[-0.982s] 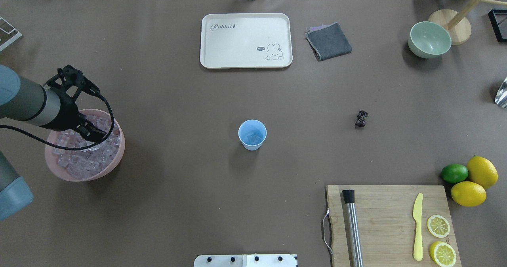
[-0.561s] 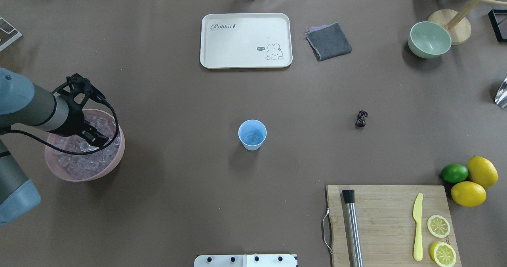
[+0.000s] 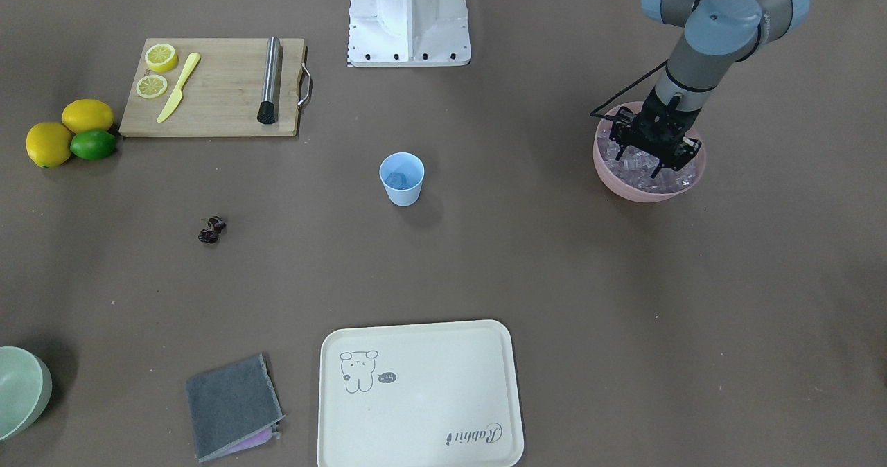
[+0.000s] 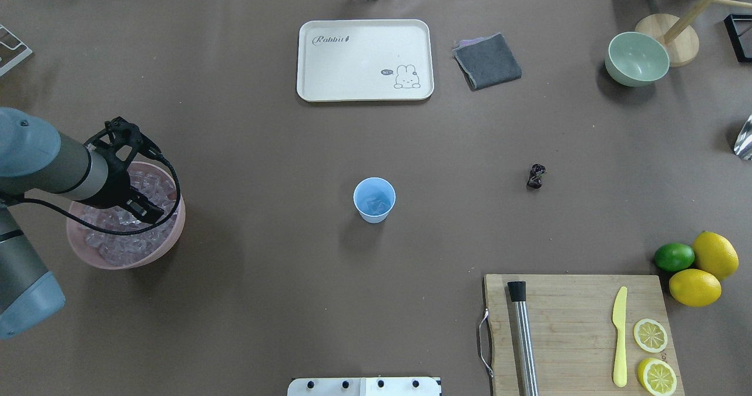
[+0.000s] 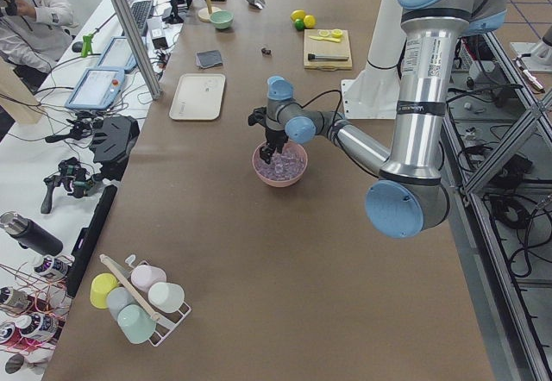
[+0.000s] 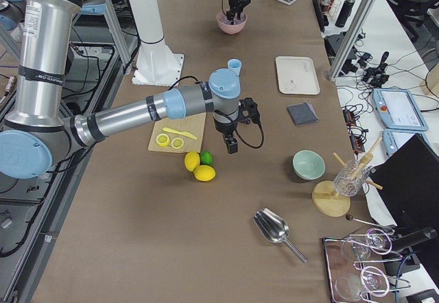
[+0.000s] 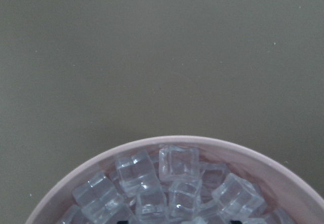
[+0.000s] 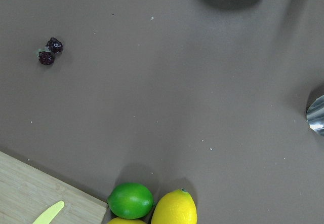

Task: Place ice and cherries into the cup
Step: 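Return the left gripper to the pink bowl and grasp a third ice cube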

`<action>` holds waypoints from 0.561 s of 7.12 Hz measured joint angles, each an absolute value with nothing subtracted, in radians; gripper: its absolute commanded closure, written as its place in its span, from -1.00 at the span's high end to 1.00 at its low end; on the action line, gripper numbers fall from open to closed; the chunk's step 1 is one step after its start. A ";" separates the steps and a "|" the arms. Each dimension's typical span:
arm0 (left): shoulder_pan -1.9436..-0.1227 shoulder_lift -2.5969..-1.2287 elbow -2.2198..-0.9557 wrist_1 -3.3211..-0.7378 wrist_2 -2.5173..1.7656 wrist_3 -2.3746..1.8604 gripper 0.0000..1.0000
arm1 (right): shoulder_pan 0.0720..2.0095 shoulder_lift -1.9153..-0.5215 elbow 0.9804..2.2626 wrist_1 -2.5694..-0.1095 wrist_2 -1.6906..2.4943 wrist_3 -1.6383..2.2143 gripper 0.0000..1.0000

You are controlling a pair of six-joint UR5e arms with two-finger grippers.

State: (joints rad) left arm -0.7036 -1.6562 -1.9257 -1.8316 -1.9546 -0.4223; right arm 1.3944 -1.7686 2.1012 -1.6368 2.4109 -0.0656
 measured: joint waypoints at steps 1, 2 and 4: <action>-0.697 -1.655 -1.925 -1.833 -1.954 -0.436 0.38 | 1.394 -1.769 2.100 -1.637 2.411 -0.065 1.00; -0.695 -1.652 -1.925 -1.833 -1.954 -0.441 0.29 | 1.394 -1.769 2.099 -1.637 2.412 -0.065 1.00; -0.694 -1.649 -1.926 -1.833 -1.954 -0.445 -0.99 | 1.394 -1.769 2.099 -1.637 2.415 -0.064 1.00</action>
